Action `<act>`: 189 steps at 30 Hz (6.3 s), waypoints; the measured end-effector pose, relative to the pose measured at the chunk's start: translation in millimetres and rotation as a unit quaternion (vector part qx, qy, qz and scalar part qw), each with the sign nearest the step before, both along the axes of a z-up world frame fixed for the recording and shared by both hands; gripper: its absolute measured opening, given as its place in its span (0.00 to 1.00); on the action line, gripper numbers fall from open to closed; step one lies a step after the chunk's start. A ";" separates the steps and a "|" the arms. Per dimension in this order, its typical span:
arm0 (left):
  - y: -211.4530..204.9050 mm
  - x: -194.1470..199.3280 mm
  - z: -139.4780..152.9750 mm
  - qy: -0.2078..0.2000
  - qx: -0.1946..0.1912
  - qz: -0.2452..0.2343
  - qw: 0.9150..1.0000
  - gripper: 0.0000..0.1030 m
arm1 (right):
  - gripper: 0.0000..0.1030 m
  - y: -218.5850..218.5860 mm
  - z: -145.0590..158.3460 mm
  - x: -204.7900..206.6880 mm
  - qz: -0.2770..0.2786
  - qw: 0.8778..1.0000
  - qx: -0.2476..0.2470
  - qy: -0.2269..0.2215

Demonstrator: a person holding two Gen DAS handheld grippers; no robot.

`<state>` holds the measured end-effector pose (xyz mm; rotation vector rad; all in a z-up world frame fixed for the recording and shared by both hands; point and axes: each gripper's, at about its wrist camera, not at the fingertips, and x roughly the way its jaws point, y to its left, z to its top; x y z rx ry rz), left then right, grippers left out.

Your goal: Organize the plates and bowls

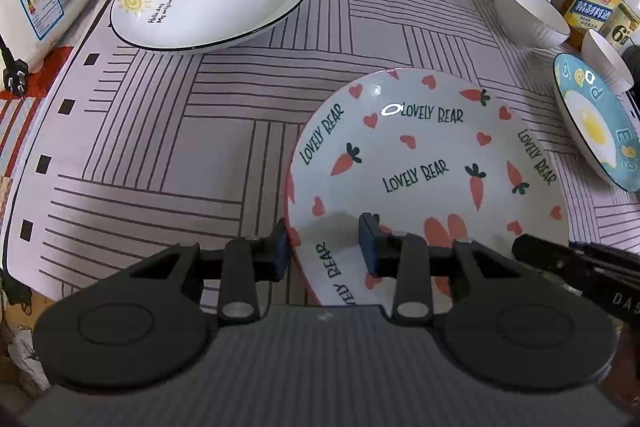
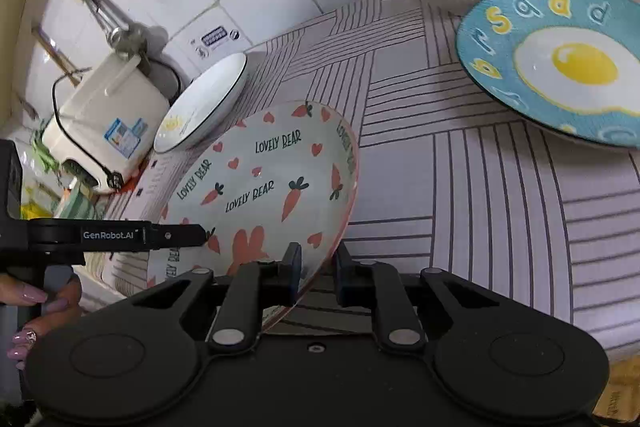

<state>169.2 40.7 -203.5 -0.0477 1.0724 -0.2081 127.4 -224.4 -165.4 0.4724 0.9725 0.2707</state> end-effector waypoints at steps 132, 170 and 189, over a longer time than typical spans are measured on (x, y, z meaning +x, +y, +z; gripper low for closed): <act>-282.6 120.4 19.5 -0.041 0.019 -0.332 0.942 0.33 | 0.29 -138.3 3.4 -25.7 -0.328 0.934 -0.129 -0.056; -286.6 147.2 3.4 0.061 -0.007 -0.314 0.947 0.23 | 0.23 -162.1 1.1 -17.3 -0.292 0.954 -0.068 -0.016; -242.7 88.6 72.6 0.042 -0.013 -0.309 0.950 0.23 | 0.23 -139.2 65.8 -58.1 -0.226 0.972 -0.061 -0.025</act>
